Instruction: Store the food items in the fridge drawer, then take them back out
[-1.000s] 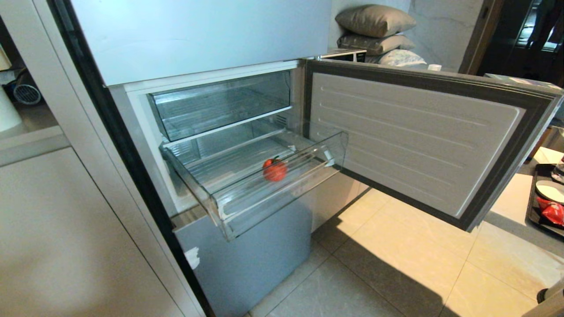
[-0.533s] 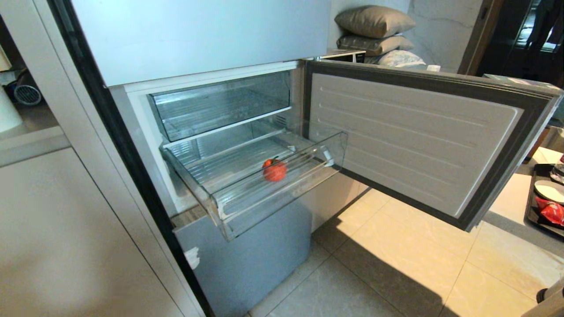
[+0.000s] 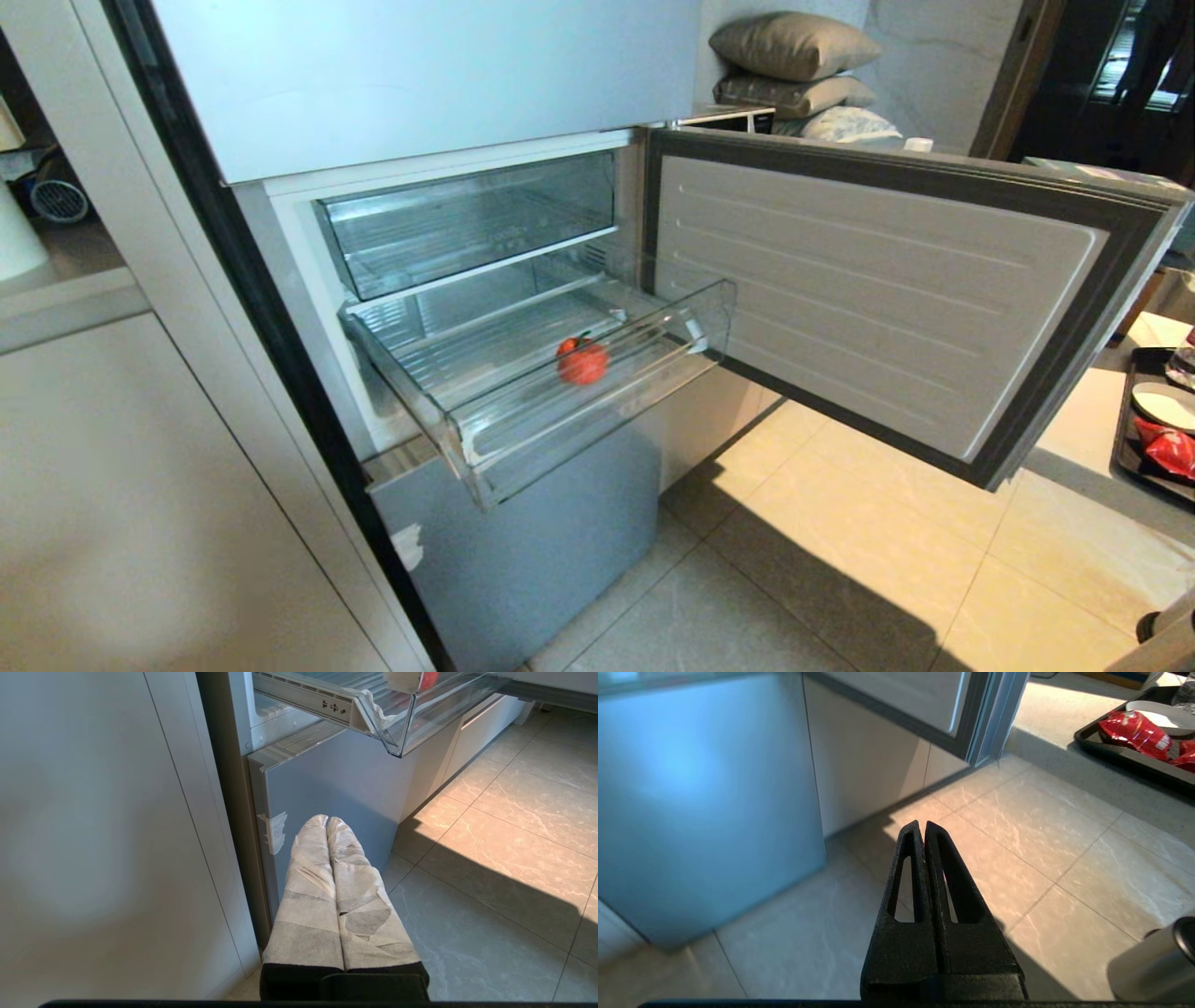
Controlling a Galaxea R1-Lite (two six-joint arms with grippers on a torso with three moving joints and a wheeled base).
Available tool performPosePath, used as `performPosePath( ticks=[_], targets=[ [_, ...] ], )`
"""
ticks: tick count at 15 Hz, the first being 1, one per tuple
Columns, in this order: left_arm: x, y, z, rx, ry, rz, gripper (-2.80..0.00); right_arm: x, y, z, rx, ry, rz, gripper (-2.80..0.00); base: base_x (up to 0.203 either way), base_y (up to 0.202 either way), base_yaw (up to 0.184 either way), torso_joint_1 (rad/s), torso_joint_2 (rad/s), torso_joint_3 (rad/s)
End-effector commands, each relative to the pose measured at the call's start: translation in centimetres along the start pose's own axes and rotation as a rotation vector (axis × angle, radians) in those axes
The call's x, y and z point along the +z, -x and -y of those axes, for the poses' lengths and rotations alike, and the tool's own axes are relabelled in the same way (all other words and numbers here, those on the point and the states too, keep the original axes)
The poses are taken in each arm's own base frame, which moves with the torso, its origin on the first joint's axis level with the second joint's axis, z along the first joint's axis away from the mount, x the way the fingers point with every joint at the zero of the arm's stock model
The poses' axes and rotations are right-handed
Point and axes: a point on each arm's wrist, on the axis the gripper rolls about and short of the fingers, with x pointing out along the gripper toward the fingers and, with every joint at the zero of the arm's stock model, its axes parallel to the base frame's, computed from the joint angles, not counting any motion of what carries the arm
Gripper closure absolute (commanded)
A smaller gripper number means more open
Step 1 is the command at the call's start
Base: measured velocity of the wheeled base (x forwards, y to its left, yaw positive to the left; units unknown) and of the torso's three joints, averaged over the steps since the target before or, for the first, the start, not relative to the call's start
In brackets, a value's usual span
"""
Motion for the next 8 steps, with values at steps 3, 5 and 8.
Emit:
performPosePath(
  ticks=[3, 5, 8],
  targets=[
    [-0.04, -0.02, 0.00, 0.000, 0.000, -0.003, 0.00, -0.19, 0.09, -0.01, -0.002, -0.015, 0.008, 0.00, 0.000, 0.000, 0.000, 0.000, 0.00, 0.000],
    [-0.04, -0.02, 0.00, 0.000, 0.000, -0.003, 0.00, -0.20, 0.09, 0.00, -0.003, -0.022, 0.008, 0.00, 0.000, 0.000, 0.000, 0.000, 0.00, 0.000],
    [-0.04, -0.02, 0.00, 0.000, 0.000, -0.003, 0.00, -0.20, 0.09, 0.00, -0.003, -0.022, 0.008, 0.00, 0.000, 0.000, 0.000, 0.000, 0.00, 0.000]
  ],
)
